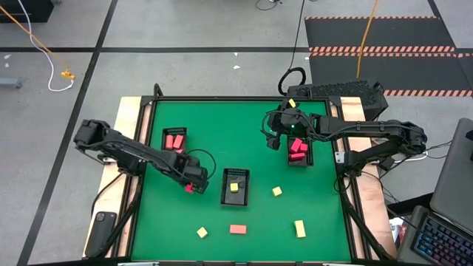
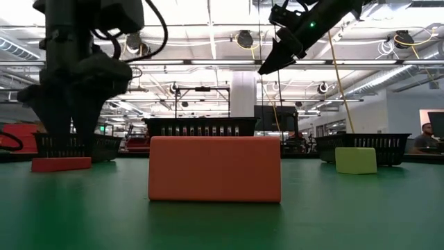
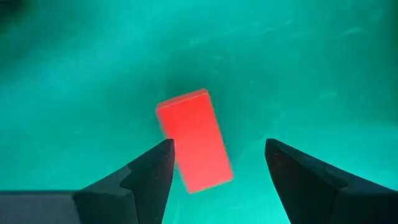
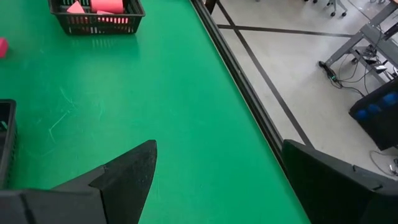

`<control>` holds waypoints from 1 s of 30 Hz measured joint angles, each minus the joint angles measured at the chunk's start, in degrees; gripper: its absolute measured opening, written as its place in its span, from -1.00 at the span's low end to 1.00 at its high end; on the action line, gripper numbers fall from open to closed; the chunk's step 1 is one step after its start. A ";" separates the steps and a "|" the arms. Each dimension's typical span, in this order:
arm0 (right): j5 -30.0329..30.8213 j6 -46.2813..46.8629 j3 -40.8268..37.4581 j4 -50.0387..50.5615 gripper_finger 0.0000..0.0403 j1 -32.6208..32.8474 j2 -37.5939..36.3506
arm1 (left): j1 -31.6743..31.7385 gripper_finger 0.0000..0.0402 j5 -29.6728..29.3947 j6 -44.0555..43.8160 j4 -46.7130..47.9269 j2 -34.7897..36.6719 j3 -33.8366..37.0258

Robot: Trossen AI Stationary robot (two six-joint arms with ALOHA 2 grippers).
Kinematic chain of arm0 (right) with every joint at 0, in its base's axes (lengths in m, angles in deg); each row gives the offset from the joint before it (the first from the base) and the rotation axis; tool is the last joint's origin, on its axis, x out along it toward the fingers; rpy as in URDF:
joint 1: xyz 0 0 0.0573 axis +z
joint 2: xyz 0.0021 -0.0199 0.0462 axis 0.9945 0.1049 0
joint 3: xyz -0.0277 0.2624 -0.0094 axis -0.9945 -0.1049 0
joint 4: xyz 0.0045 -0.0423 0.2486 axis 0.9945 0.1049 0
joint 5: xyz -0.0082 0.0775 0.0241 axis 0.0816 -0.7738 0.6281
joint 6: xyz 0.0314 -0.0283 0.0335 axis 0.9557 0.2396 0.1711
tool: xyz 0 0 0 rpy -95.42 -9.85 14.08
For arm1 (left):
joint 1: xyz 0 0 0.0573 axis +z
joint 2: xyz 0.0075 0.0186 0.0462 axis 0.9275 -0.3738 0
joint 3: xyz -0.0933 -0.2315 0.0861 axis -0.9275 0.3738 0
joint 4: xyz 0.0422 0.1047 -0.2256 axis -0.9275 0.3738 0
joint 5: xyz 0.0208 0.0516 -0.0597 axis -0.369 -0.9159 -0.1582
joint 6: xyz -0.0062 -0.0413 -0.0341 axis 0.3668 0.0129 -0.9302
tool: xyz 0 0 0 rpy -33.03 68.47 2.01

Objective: Sort & place blocks by color
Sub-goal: Put the red block into the top right black basket

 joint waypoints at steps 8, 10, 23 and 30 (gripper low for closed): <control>0.06 -0.28 0.00 0.05 0.69 0.00 -0.01 | -0.13 0.25 0.31 2.42 -0.83 -7.07 -0.18; 0.07 -0.31 0.00 0.04 0.69 0.00 -0.02 | 0.05 0.25 0.44 3.33 -1.07 -7.59 -0.36; 0.09 -0.16 0.02 -0.20 0.69 0.00 -0.02 | 1.98 0.14 0.99 8.33 0.45 -7.46 -0.16; 0.09 -0.14 0.02 -0.17 0.69 0.00 -0.02 | 4.28 -0.05 0.57 11.48 2.12 -6.03 0.11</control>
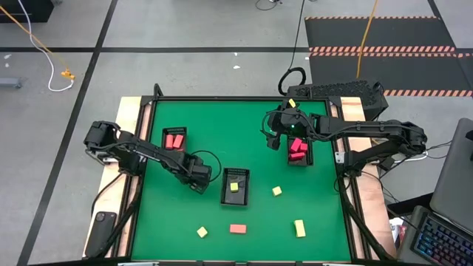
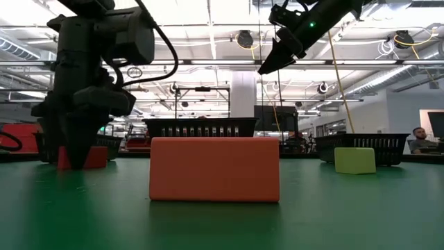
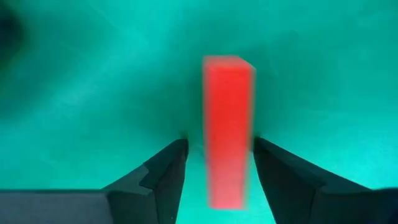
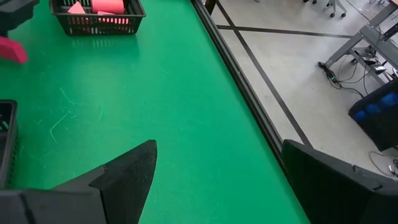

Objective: Sort & place blocks by color
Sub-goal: Put the red block into the top right black basket

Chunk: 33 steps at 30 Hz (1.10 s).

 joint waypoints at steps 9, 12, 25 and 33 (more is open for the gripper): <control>0.02 0.00 0.00 0.13 0.69 0.00 0.00 | 2.49 -0.39 -1.49 3.79 0.93 0.43 0.09; 0.02 0.00 0.00 0.07 0.69 0.00 0.00 | 2.63 -0.61 -1.52 5.36 -0.51 0.45 0.08; 0.04 -0.08 0.00 -0.28 0.69 -0.02 0.02 | 5.41 -0.72 -5.97 17.55 -4.98 4.01 -4.94; -2.97 4.45 -0.02 -1.60 0.69 0.40 0.02 | 7.34 -0.72 -14.17 35.70 -15.54 5.09 -12.88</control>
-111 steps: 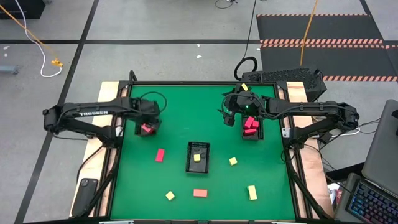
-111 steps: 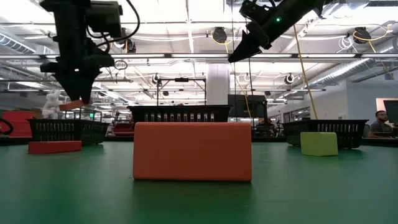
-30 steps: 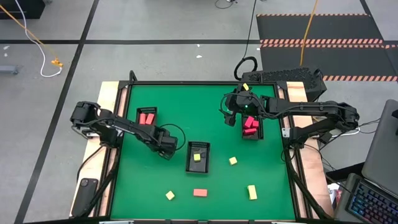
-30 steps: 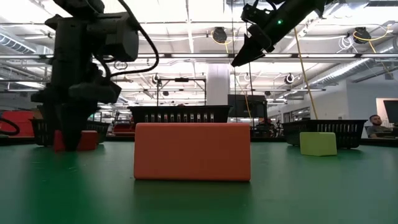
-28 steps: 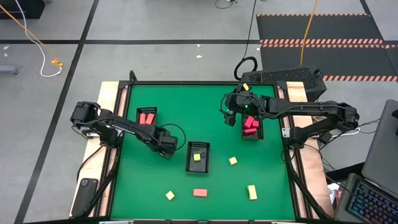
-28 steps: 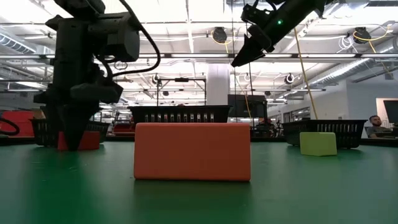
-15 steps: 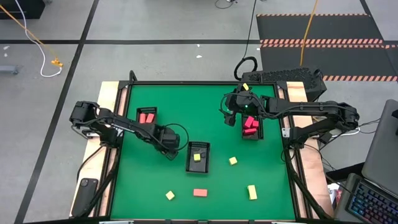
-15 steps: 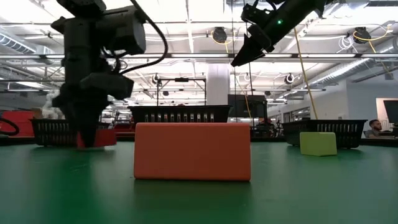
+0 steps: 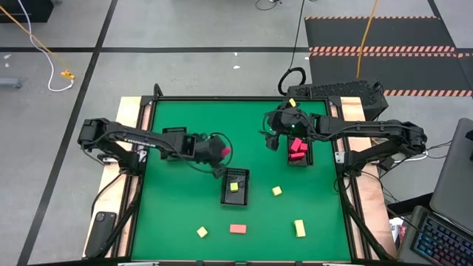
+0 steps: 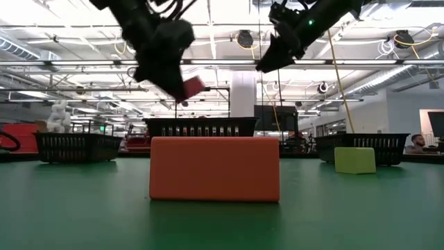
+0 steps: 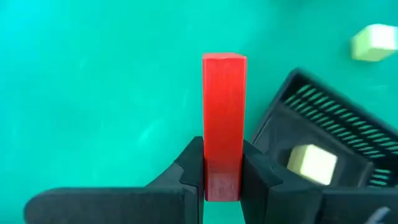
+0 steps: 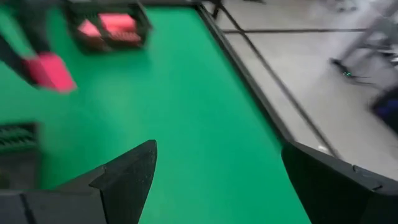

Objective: Sort & place blocks by color
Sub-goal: Put the red block into the top right black basket

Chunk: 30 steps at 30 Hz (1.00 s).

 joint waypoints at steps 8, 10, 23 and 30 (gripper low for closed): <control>-7.98 4.81 -0.55 -9.87 0.69 4.13 0.00 | 1.65 -0.72 2.49 15.65 -16.86 -0.05 0.11; -10.76 5.04 -2.24 -16.35 0.69 5.39 0.00 | 1.80 -0.72 3.81 18.25 -18.70 -0.05 0.11; -14.10 11.72 -13.86 -38.45 0.57 7.56 0.37 | 1.51 -0.72 6.70 24.02 -29.42 -0.63 0.15; -15.00 11.80 -14.62 -42.15 0.49 7.45 0.98 | 1.45 -0.72 8.00 25.02 -33.56 -0.75 0.17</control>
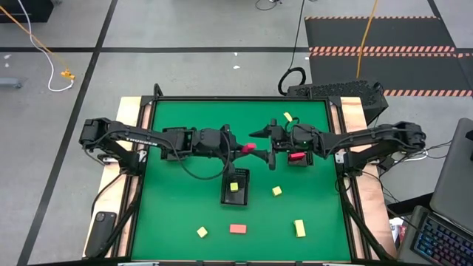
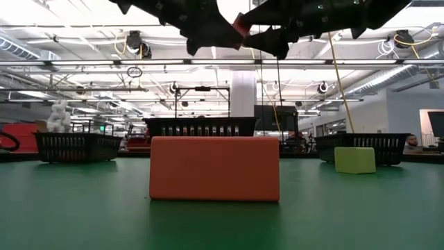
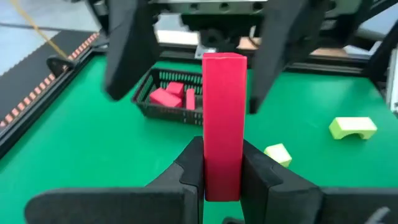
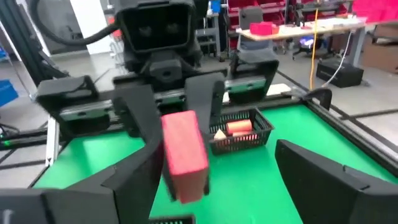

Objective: Sort & place blocks by color
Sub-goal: Put the red block into the top right black basket

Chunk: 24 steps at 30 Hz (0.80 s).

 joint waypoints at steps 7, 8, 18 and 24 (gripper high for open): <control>-1.60 -1.91 -0.02 -2.95 0.09 0.41 1.94 | -0.05 -0.72 0.14 0.67 -2.11 -0.20 0.00; -1.56 -2.82 -0.02 -2.77 -0.07 0.50 1.95 | -0.05 -0.72 0.10 0.65 -1.88 -0.20 0.00; 8.15 -9.35 -0.01 12.20 -0.77 0.29 -2.28 | 1.00 0.19 -1.87 3.75 -1.87 -0.24 0.04; 18.87 -3.73 0.02 33.28 -0.77 -0.53 -11.07 | 4.23 0.51 -6.23 4.61 -0.75 3.52 -0.04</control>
